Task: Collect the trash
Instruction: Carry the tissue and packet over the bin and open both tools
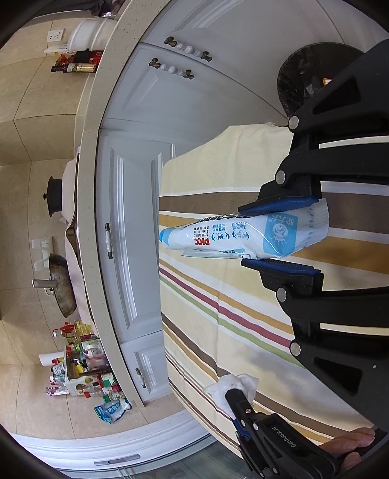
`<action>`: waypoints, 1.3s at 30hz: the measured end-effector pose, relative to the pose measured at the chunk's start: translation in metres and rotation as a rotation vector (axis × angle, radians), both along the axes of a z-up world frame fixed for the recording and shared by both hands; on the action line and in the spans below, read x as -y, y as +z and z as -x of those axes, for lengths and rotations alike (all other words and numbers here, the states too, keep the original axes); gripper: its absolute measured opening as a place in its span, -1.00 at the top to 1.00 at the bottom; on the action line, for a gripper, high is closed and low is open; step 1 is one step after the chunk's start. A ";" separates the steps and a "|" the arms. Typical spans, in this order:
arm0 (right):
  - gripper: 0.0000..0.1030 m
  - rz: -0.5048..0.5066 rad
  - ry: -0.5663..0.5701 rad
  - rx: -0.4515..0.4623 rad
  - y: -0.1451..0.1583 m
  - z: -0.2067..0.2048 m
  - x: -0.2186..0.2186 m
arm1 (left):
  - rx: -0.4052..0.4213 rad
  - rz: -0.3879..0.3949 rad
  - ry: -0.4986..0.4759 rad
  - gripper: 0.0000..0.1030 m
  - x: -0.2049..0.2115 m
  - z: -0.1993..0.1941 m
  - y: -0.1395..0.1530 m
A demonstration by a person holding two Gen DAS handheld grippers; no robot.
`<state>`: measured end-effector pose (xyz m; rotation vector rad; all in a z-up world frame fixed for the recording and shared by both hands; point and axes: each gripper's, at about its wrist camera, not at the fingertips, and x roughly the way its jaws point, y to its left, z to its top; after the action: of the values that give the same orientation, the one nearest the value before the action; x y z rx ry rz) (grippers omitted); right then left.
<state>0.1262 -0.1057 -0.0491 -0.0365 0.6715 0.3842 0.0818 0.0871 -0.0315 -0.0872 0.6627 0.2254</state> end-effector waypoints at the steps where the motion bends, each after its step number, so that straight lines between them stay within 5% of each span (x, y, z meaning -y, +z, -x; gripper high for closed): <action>1: 0.43 0.000 0.000 0.002 0.001 0.003 0.000 | 0.002 0.002 -0.002 0.77 0.001 0.003 0.001; 20: 0.43 -0.011 -0.105 0.081 0.025 0.057 0.056 | 0.068 0.008 -0.124 0.77 0.062 0.043 0.030; 39: 0.43 0.045 -0.406 0.101 0.018 0.083 0.188 | 0.081 0.019 -0.404 0.77 0.205 0.017 0.030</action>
<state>0.0436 -0.2941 -0.0315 0.0378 0.5706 -0.0232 0.0645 -0.1181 -0.0015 0.0206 0.5884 -0.1728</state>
